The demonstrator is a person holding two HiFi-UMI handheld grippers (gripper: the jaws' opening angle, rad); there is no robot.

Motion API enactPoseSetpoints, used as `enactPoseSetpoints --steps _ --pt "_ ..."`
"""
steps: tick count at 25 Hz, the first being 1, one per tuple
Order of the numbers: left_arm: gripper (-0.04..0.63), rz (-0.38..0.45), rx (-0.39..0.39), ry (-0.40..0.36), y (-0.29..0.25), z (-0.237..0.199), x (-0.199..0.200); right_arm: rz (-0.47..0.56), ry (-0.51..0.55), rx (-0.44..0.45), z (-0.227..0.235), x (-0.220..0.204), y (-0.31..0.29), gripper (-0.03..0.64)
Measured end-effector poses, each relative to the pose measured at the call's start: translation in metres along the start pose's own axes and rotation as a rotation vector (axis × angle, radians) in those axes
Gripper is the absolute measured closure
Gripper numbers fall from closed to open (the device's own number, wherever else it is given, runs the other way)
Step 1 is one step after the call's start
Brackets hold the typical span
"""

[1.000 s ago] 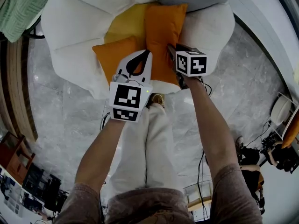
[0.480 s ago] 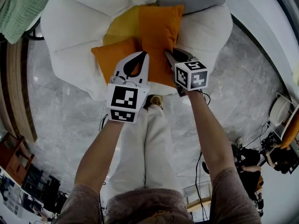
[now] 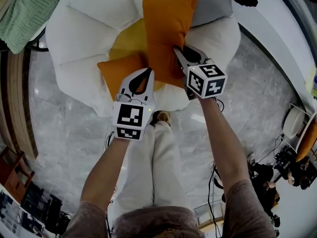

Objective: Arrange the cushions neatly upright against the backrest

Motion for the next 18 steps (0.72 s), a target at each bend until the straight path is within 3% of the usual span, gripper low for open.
enactPoseSetpoints --steps 10,18 --pt "0.591 0.001 0.002 0.009 0.001 -0.007 -0.003 0.171 0.113 0.031 0.010 0.085 -0.009 0.540" --pt "0.591 -0.005 0.003 0.007 -0.001 -0.018 -0.010 0.251 0.146 0.015 0.030 0.121 -0.029 0.540"
Point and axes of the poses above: the fingertips, and each gripper's own axes: y backward along the fingers, z to its right, x out of its top, the point moved 5 cm from there along y, backward along the fingers, and after that the axes turned 9 degrees about x, right-handed, at the moved point
